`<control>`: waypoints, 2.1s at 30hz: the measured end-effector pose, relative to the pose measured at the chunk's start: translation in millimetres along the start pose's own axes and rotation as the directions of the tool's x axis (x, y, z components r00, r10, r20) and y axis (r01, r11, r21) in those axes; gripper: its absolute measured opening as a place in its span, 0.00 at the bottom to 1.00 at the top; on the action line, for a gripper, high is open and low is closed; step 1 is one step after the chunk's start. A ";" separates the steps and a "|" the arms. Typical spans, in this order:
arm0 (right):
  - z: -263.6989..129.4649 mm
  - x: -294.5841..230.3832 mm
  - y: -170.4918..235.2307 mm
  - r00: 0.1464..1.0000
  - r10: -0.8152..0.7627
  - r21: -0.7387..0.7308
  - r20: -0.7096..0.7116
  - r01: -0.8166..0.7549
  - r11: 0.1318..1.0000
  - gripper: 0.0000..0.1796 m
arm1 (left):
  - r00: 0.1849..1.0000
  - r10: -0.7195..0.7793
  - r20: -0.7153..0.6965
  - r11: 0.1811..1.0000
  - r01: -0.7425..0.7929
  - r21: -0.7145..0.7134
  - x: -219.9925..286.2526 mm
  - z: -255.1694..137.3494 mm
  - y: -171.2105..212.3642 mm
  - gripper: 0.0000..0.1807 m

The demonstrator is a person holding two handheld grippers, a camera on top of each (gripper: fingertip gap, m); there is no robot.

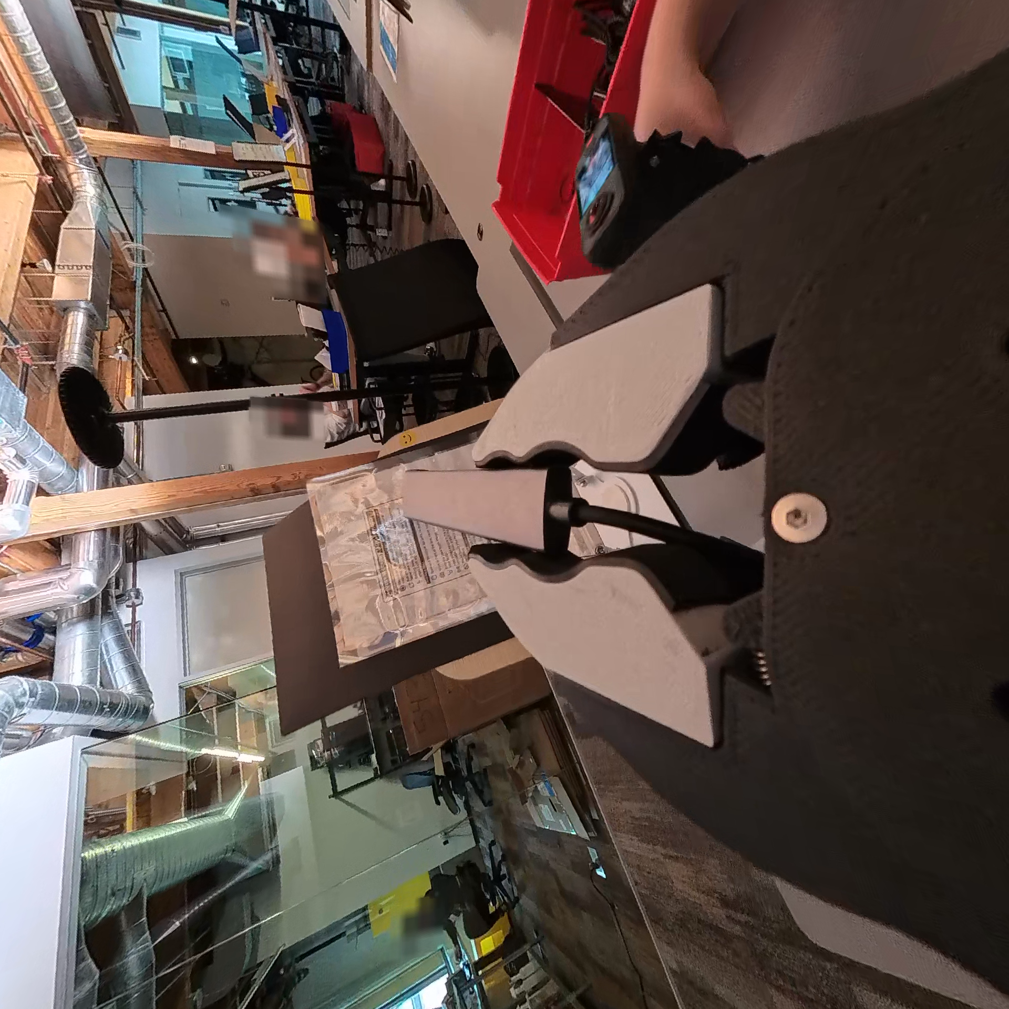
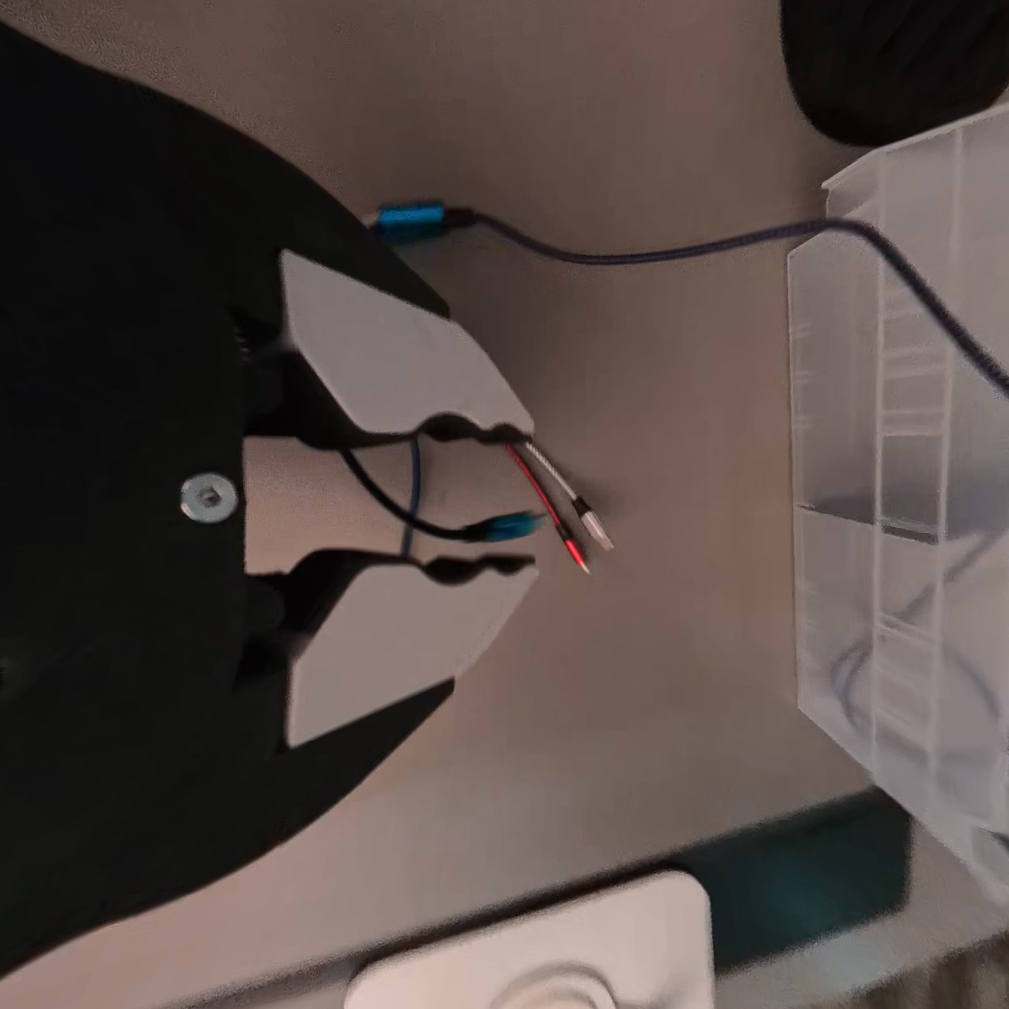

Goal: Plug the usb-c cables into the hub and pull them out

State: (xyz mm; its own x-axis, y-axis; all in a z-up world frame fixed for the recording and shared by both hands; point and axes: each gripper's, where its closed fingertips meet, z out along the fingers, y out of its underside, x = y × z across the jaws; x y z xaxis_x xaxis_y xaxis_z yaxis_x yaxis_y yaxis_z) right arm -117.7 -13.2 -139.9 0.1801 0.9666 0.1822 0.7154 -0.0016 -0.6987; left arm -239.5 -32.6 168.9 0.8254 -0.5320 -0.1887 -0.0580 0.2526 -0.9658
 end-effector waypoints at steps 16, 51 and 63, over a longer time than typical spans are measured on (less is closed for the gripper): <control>67.1 38.9 -210.2 0.819 -0.573 -0.098 0.029 0.573 0.814 0.48 | 0.989 -0.146 0.019 0.986 0.144 0.083 -48.4 -39.2 -7.7 0.14; -227.4 165.3 -242.0 0.820 -0.407 -0.632 -0.402 0.073 0.771 0.02 | 0.984 -0.168 -0.067 0.929 0.181 0.323 -36.9 -114.4 -67.9 0.14; -514.0 164.6 -250.5 0.482 -0.322 -0.518 -0.815 -0.355 0.778 0.02 | 0.992 -0.075 -0.098 0.978 0.092 0.185 7.6 -68.7 -55.3 0.14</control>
State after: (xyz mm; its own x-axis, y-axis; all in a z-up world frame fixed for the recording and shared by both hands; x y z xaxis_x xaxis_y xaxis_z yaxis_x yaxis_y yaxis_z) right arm 79.7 14.6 420.7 0.4065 0.2582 0.8764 0.8424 -0.4772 -0.2502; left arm -268.6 -106.1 208.7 0.7683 -0.6262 -0.1326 0.1233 0.3481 -0.9293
